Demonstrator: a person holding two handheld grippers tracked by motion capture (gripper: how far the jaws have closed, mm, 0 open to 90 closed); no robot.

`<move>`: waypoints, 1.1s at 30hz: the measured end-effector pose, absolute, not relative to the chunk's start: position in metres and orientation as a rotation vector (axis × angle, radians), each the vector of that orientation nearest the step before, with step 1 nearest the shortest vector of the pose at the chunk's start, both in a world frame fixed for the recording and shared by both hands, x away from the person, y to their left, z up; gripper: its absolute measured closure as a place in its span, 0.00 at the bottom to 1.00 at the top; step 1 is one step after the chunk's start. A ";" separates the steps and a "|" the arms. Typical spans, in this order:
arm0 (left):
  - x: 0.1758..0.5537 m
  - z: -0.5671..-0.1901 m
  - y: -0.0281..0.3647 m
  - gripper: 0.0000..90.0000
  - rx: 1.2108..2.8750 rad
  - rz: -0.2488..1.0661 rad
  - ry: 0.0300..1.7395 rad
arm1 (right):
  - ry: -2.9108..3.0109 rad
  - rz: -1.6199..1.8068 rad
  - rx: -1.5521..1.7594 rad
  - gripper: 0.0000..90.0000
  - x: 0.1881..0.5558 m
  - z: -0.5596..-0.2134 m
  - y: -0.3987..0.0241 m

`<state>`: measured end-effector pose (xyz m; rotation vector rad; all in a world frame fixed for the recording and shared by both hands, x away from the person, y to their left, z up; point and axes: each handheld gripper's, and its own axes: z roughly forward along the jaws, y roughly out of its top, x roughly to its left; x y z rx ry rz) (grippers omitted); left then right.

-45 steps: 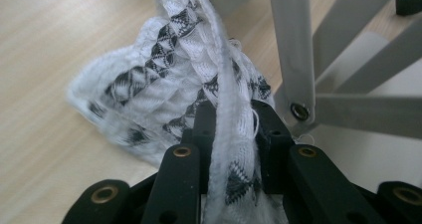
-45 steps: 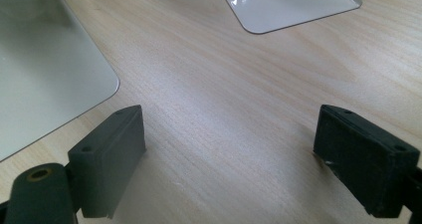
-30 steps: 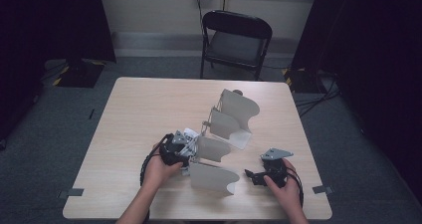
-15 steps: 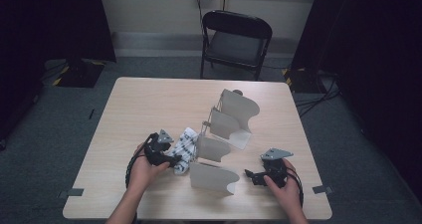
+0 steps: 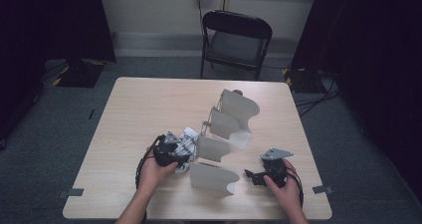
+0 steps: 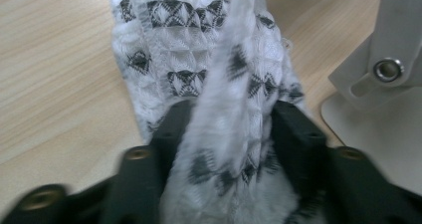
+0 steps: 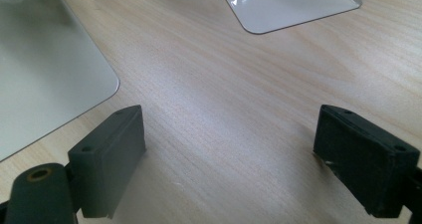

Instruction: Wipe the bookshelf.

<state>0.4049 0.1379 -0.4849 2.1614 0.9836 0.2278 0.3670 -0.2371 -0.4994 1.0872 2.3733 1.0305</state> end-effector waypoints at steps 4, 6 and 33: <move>0.407 -0.478 0.136 0.84 2.167 0.177 1.009 | 2.375 1.030 1.087 0.14 0.367 -0.499 -0.237; 0.407 -0.470 0.136 0.84 2.149 0.180 0.995 | 2.375 1.030 1.087 0.14 0.367 -0.499 -0.237; 0.440 -0.462 0.116 0.84 2.173 0.174 0.936 | 2.374 1.031 1.087 0.14 0.367 -0.499 -0.237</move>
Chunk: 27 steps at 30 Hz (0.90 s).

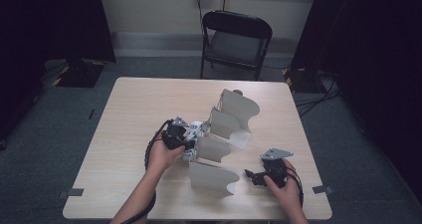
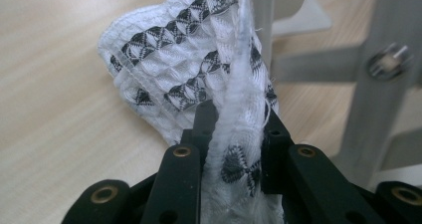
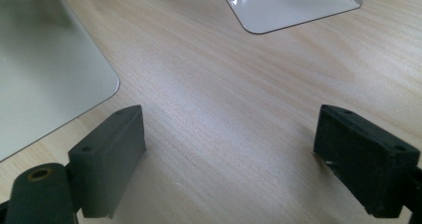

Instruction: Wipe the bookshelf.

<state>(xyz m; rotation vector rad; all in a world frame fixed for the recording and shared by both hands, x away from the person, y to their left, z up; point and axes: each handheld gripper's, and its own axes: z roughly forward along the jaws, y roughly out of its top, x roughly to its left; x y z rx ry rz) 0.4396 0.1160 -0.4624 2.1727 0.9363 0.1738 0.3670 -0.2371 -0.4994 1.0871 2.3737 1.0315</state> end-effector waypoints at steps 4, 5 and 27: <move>0.437 -0.479 0.116 0.83 2.191 0.158 0.956 | 2.374 1.031 1.087 0.14 0.367 -0.499 -0.237; 0.436 -0.482 0.117 0.83 2.170 0.147 0.963 | 2.374 1.031 1.086 0.14 0.367 -0.499 -0.237; 0.462 -0.390 0.108 0.81 2.117 0.319 0.823 | 2.374 1.032 1.087 0.14 0.367 -0.499 -0.237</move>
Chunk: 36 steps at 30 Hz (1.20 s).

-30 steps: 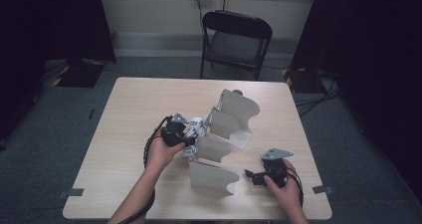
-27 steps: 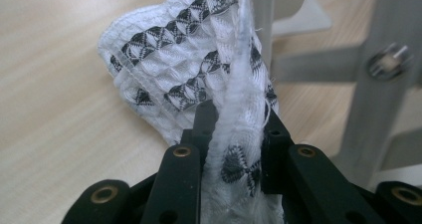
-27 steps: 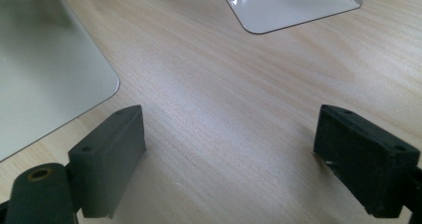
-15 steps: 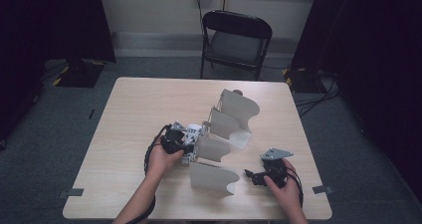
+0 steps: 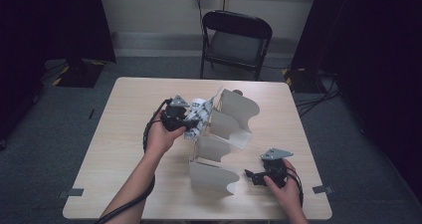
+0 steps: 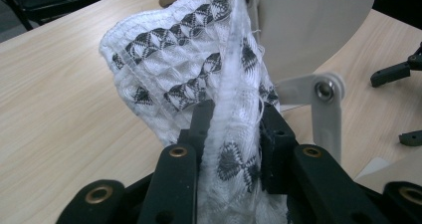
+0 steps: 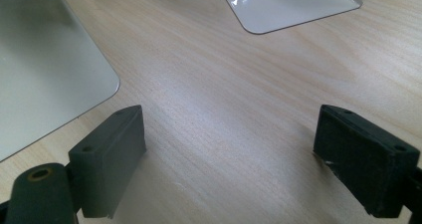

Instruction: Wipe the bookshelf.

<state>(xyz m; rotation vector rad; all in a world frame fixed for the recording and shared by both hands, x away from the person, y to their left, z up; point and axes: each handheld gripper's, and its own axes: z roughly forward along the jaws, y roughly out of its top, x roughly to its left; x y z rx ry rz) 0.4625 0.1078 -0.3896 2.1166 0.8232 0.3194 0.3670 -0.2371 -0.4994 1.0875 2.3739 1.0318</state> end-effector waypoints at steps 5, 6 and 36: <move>0.468 -0.400 0.100 0.81 2.151 0.322 0.831 | 2.374 1.032 1.087 0.14 0.367 -0.499 -0.237; 0.469 -0.404 0.100 0.81 2.148 0.315 0.832 | 2.374 1.032 1.087 0.14 0.367 -0.499 -0.237; 0.466 -0.437 0.117 0.80 2.136 0.295 0.917 | 2.373 1.030 1.092 0.14 0.367 -0.499 -0.236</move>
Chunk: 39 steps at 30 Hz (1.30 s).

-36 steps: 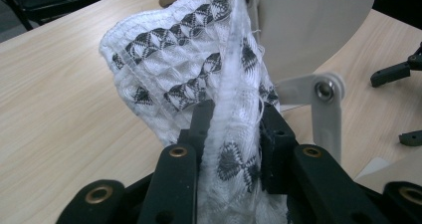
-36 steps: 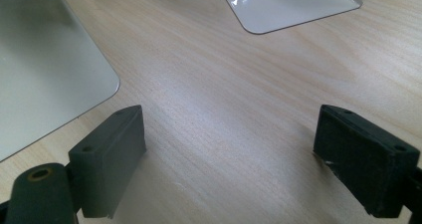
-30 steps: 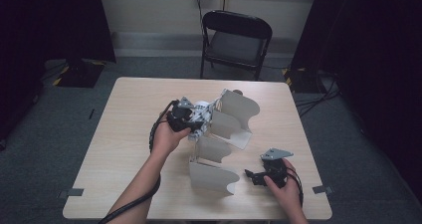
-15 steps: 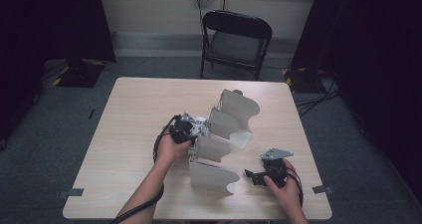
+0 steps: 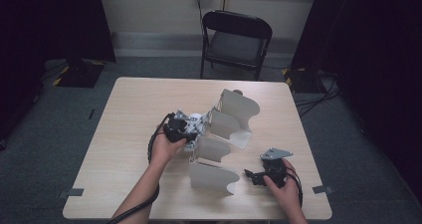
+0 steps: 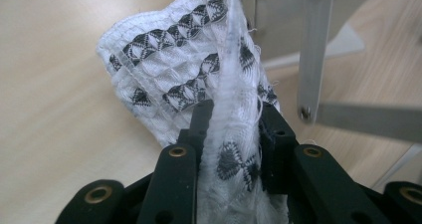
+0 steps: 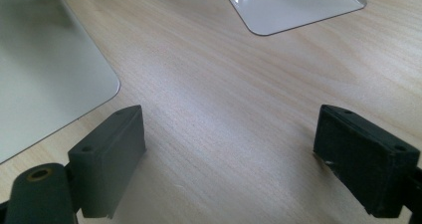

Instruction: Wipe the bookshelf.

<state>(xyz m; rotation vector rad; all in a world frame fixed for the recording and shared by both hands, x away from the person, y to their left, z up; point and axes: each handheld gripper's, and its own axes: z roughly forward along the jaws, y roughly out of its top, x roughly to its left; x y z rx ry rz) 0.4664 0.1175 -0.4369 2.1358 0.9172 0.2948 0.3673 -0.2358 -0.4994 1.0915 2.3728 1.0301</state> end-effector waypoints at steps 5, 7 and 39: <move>0.475 -0.402 0.116 0.80 2.096 0.353 0.889 | 2.373 1.030 1.091 0.14 0.367 -0.499 -0.236; 0.479 -0.389 0.112 0.80 2.077 0.369 0.875 | 2.373 1.030 1.091 0.14 0.367 -0.499 -0.236; 0.494 -0.437 0.088 0.80 2.186 0.285 0.867 | 2.375 1.032 1.084 0.14 0.368 -0.499 -0.235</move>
